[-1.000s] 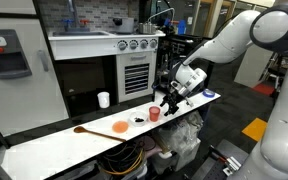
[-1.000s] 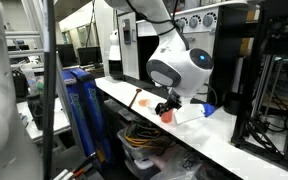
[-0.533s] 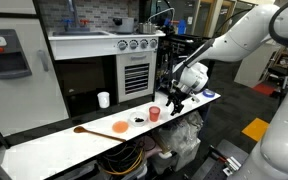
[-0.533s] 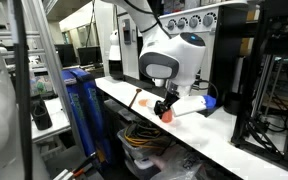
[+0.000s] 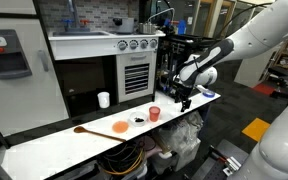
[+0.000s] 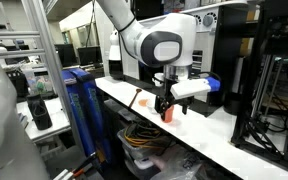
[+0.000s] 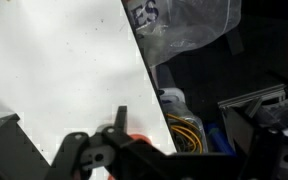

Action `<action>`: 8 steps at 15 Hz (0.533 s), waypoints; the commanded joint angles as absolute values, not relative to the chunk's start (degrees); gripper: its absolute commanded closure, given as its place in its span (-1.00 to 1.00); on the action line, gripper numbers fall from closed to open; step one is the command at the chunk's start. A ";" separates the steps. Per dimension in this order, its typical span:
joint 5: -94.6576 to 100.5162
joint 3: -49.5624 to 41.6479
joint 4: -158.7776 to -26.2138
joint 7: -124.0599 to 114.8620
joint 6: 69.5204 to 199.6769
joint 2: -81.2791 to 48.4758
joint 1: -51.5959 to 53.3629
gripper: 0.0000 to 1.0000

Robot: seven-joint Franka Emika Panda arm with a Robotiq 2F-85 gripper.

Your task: Pick the pink cup and pour the beans into the bowl

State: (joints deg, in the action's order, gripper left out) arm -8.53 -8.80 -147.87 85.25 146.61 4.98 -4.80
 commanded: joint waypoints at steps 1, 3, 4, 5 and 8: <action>1.99 -8.37 -148.59 76.51 140.18 12.44 -6.69 -1.00; 6.77 -7.66 -147.53 70.05 135.83 15.62 -6.82 -1.00; 8.75 -7.13 -146.98 66.70 133.53 17.15 -6.63 -1.00; 9.78 -6.71 -146.39 63.68 131.33 18.62 -6.22 -1.00; 10.68 -4.68 -144.74 55.33 126.74 23.10 -4.53 -1.00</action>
State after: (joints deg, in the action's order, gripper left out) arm 9.11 -6.80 -146.25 62.56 131.23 19.31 -5.37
